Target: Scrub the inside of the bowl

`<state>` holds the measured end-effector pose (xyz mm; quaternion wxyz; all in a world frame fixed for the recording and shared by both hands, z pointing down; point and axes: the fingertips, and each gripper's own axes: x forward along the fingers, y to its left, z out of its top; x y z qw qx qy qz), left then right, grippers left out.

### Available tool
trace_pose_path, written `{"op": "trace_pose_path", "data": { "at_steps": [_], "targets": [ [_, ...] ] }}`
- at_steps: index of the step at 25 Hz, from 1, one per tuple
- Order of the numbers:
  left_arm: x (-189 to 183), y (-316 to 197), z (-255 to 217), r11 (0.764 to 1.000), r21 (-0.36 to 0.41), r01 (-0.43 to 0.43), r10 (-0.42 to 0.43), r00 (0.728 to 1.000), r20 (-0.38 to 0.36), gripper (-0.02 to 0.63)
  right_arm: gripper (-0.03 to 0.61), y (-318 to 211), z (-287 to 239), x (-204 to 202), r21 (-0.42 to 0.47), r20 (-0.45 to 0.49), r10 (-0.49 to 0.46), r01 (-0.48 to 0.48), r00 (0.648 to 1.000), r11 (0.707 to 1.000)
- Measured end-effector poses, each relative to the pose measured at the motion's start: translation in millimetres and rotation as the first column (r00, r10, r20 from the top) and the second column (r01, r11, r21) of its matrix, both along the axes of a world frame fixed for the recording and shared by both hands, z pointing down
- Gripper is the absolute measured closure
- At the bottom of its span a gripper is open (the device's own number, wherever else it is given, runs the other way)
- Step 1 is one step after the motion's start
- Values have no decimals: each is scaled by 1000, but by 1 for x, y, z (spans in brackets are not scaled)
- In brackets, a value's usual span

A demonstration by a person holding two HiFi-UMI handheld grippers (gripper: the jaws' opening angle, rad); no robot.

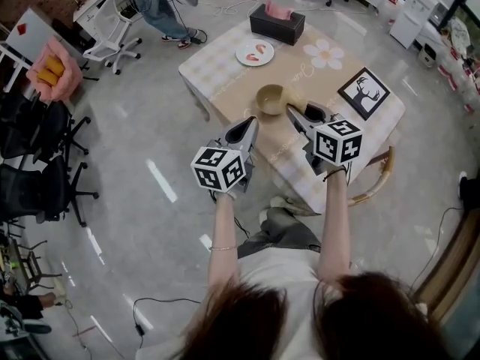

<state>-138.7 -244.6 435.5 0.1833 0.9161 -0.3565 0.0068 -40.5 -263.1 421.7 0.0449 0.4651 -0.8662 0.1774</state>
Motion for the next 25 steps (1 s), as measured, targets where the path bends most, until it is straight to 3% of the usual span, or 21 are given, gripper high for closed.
{"op": "trace_pose_path", "data": {
  "at_steps": [7, 15, 19, 25],
  "targets": [
    [5, -24, 17, 997, -75, -21, 18, 999, -38, 603, 483, -29, 10, 14, -24, -52, 17, -18, 999, 1000],
    [17, -55, 41, 979, -202, -20, 10, 999, -51, 603, 483, -67, 23, 21, -48, -281, -85, 74, 956, 996],
    [18, -66, 54, 970, -243, 14, -25, 999, -44, 601, 483, -81, 31, 23, -64, -402, -163, 150, 901, 987],
    [18, -77, 76, 951, -301, 70, -87, 995, -41, 598, 483, -91, 41, 22, -85, -577, -279, 284, 767, 955]
  ]
}}
